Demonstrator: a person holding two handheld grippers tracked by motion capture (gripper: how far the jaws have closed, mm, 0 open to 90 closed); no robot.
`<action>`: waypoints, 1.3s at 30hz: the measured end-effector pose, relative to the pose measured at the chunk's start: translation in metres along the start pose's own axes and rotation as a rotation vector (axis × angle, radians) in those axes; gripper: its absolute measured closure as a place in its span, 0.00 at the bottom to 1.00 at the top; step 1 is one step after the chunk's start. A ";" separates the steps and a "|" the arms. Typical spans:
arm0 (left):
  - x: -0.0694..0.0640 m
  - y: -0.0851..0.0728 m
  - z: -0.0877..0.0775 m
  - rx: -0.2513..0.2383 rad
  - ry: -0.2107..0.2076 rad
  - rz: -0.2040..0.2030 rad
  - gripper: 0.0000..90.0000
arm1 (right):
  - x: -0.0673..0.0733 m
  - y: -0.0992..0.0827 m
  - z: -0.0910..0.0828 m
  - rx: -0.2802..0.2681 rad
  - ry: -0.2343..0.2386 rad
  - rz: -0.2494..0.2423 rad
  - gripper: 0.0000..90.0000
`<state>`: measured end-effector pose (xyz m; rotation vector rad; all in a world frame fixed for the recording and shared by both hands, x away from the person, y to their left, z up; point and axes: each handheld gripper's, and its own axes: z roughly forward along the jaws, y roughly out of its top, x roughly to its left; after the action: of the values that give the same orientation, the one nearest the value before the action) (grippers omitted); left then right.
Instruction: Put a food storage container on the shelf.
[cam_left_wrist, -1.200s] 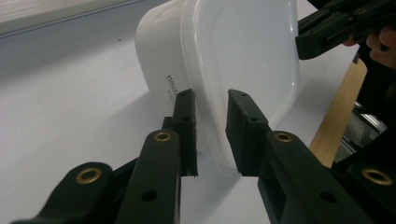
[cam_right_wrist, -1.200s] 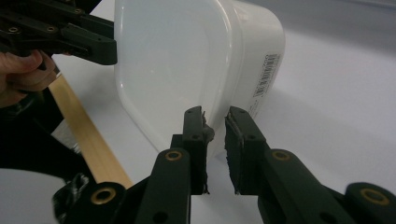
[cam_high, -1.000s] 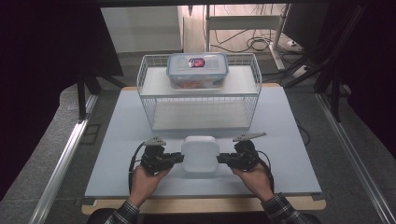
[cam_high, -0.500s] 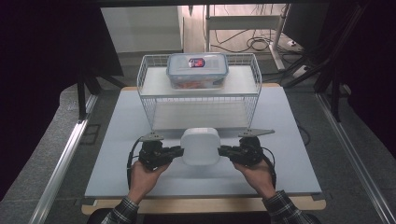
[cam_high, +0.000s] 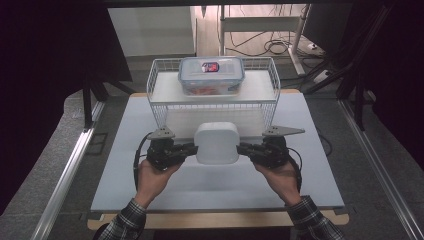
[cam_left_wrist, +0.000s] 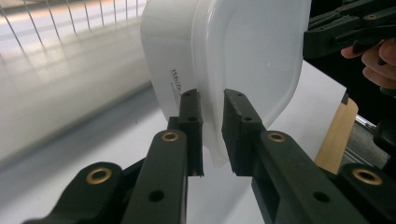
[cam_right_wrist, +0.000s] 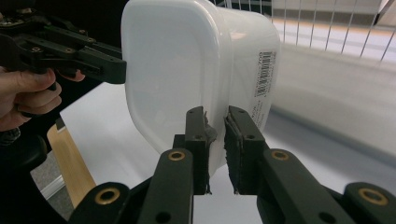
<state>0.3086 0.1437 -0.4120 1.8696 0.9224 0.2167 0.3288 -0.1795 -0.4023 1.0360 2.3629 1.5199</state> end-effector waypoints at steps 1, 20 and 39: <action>0.000 0.000 0.000 0.000 0.000 0.000 0.88 | 0.001 0.003 -0.002 -0.005 0.000 -0.005 0.88; 0.002 0.057 -0.028 -0.068 0.047 0.060 0.88 | 0.003 0.063 -0.011 -0.081 0.005 -0.073 0.88; 0.010 0.118 -0.050 -0.105 0.085 0.092 0.88 | 0.004 0.127 -0.018 -0.128 -0.014 -0.107 0.87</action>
<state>0.3482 0.1605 -0.2911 1.8180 0.8666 0.3959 0.3768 -0.1593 -0.2852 0.8751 2.2395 1.5947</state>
